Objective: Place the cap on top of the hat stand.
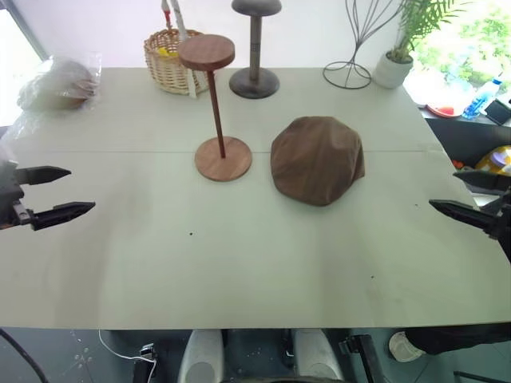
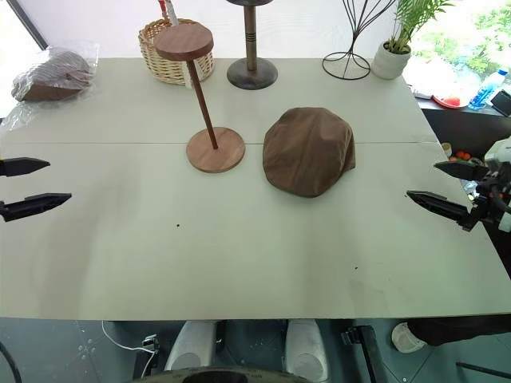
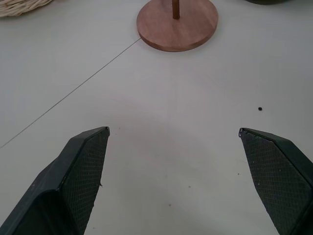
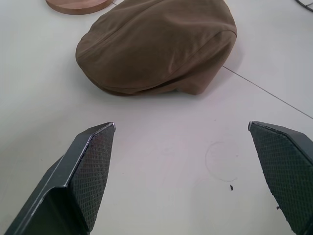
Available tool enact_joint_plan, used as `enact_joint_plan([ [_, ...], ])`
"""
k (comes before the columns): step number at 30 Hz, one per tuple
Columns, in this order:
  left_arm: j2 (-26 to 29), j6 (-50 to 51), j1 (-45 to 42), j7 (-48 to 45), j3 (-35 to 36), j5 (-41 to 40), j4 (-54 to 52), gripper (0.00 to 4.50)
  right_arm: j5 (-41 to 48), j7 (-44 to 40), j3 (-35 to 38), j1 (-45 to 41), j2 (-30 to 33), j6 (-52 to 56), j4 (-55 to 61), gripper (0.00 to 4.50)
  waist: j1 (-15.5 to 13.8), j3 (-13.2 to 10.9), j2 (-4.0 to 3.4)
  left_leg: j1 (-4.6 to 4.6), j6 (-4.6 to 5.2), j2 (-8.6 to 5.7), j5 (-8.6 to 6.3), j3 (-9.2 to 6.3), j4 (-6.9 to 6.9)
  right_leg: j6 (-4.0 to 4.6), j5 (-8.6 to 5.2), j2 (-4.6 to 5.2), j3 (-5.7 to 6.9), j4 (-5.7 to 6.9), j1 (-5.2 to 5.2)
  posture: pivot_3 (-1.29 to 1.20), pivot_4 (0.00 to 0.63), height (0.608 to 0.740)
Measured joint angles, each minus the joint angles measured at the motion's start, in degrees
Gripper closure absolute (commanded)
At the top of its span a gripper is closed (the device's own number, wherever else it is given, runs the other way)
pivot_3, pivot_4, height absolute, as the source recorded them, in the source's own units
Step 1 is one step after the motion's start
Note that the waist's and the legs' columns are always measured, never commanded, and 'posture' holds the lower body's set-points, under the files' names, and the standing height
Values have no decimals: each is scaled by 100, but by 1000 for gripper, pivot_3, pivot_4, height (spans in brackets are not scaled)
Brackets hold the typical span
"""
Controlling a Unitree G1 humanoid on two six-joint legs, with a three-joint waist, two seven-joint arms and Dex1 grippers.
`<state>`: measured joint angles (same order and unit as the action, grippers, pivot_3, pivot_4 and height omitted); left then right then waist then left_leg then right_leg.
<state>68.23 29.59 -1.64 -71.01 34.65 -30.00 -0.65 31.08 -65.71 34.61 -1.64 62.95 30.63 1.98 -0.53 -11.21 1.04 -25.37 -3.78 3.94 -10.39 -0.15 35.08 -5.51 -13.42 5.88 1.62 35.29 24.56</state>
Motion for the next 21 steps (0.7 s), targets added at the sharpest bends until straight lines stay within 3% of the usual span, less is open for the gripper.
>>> enact_joint_plan([
  [21, 4, 280, -412, -136, -189, -215, -23, 55, -139, 87, -82, -324, 42, -112, 34, 0, -10, 2, -2, 7, 1, 0, 2, -1, 18, -4, 2, 0, -2, 31, -3, 0, 150, 728],
])
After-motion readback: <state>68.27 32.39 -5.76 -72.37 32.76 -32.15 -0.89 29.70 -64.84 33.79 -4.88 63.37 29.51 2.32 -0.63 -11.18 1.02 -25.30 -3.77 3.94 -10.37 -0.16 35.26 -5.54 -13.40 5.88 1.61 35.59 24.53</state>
